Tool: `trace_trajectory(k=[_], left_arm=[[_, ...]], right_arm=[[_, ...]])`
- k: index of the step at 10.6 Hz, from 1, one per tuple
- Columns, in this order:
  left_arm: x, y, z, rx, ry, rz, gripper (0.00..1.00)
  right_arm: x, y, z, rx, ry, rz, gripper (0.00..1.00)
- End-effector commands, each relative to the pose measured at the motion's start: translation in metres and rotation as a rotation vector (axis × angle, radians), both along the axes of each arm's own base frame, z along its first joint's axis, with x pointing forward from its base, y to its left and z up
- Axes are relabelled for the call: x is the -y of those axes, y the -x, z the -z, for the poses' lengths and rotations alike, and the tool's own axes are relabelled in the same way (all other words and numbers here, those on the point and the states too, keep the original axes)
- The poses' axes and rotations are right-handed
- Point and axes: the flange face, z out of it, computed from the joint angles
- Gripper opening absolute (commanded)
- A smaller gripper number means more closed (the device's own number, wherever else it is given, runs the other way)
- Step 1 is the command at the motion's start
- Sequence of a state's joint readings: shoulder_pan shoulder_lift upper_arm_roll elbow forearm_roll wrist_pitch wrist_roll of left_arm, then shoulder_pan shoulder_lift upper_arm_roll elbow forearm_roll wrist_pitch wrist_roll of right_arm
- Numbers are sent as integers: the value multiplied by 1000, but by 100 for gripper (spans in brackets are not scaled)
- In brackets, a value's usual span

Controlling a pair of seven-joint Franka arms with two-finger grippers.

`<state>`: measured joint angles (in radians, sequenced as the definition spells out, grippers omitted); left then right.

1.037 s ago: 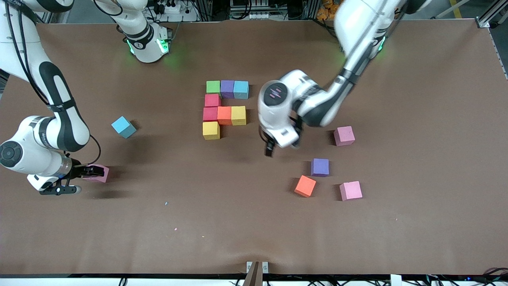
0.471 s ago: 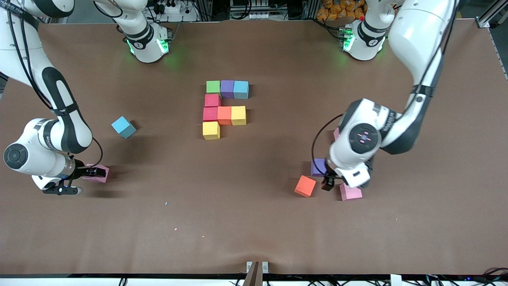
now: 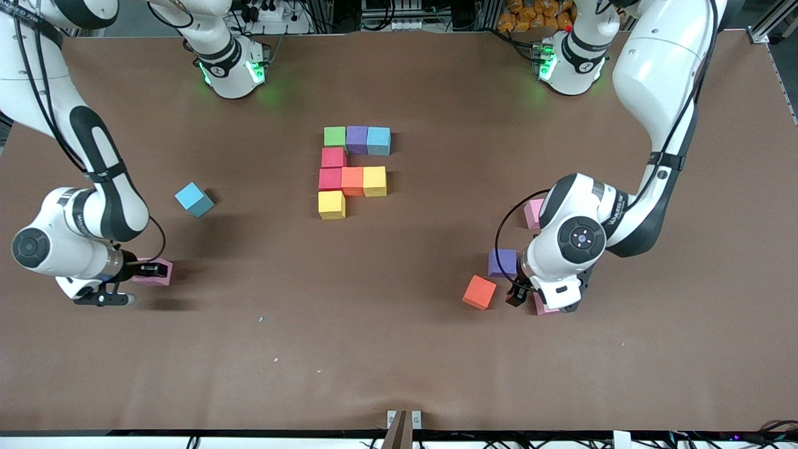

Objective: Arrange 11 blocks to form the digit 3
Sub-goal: 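Lift pink with the right gripper while the left gripper lowers onto orange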

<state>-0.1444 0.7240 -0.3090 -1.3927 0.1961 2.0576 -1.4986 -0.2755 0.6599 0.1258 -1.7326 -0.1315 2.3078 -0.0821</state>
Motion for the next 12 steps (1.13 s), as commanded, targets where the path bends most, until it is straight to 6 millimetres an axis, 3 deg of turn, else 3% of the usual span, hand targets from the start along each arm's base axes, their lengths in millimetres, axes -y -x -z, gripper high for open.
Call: trace_trajectory(k=[1, 4, 5, 7, 10, 12], left_arm=[[4, -8, -8, 7, 17, 141, 100], [17, -14, -33, 67, 40, 340, 100], [21, -13, -35, 76, 43, 434, 100], [29, -14, -38, 117, 50, 635, 100], [43, -18, -34, 202, 60, 827, 100], [51, -16, -22, 220, 55, 996, 100]], right_arm=[[-78, -14, -20, 16, 21, -5, 13], [-202, -14, -34, 9, 31, -14, 13], [-249, -5, -38, -16, 40, 12, 13], [-318, 16, -39, -31, 25, 11, 13], [-387, 45, -42, -62, -26, 14, 13], [-409, 56, -41, -61, -24, -11, 13]])
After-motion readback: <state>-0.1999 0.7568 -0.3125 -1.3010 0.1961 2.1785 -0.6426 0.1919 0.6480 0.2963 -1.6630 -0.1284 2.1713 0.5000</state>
